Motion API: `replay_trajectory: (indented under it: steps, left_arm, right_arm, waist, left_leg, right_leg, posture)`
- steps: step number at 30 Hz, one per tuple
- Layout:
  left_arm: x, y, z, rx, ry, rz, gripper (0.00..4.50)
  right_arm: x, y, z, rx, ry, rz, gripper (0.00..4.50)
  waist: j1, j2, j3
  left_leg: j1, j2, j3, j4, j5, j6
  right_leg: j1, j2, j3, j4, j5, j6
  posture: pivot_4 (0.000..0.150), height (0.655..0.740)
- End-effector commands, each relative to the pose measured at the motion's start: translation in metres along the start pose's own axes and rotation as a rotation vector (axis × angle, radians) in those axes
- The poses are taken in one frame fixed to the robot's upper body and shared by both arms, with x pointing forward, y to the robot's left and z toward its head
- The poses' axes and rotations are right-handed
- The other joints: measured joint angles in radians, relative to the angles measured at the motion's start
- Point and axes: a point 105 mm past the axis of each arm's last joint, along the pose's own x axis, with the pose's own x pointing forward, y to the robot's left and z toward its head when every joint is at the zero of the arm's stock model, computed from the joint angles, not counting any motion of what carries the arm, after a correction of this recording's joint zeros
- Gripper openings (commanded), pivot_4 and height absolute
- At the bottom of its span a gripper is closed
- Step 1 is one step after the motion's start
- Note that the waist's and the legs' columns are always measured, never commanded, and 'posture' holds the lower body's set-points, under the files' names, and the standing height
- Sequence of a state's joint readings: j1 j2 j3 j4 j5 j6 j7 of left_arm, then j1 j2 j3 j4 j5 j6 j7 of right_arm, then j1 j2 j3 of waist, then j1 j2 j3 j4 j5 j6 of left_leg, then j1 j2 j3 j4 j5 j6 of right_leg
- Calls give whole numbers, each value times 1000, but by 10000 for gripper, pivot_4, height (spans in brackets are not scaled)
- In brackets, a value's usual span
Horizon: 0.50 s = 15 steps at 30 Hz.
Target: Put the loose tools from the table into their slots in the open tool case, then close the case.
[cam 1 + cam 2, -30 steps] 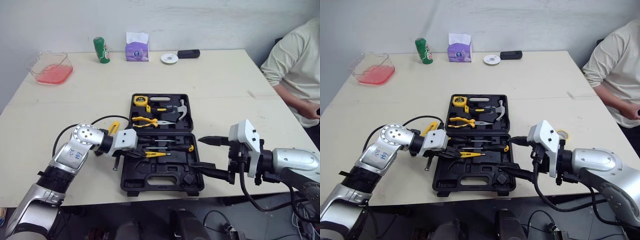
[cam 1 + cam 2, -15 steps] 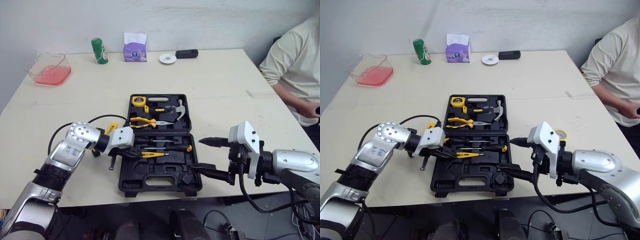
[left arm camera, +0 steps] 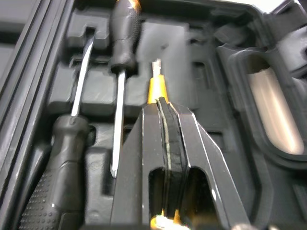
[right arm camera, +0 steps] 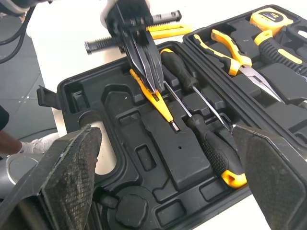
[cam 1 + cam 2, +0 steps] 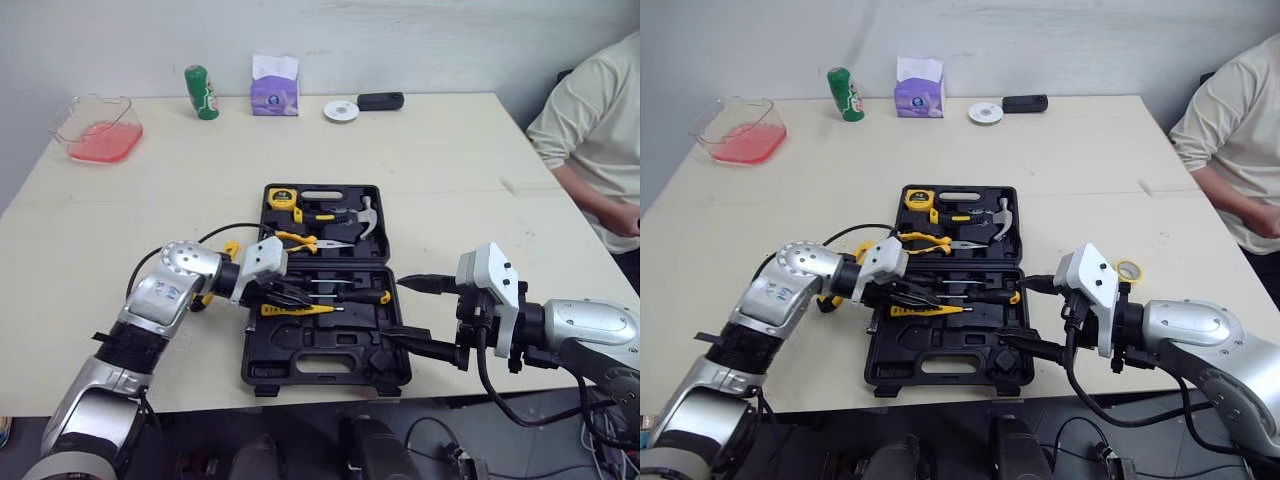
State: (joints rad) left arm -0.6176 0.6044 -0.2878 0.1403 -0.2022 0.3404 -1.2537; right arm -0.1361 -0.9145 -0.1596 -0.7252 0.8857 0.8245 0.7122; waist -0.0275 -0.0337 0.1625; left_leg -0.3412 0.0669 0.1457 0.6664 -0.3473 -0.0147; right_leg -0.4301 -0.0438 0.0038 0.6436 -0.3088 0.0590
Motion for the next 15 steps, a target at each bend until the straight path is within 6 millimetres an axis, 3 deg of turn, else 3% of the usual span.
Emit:
replay_trajectory:
  steps: [1,11,15]
  left_arm:
    - [3,4,-3,35,33,13,211]
    - [-5,-3,-46,0,196,15,211]
    - [-4,-3,-41,-5,159,22,211]
  right_arm:
    - [-1,6,9,-42,-31,6,45000]
    - [-3,6,9,-44,-26,0,45000]
    - [-2,4,9,-47,-31,-4,45000]
  waist:
    - [1,0,0]
    - [-1,0,0]
    - [-1,1,-1]
  left_leg:
    - [0,0,0,0,0,0]
    - [3,0,0,0,0,0]
    - [4,0,0,-1,0,0]
  right_leg:
    - [0,0,0,0,0,0]
    - [2,0,0,1,0,0]
    - [3,0,1,1,0,0]
  posture:
    - [1500,7400]
    - [1500,7400]
    - [1500,7400]
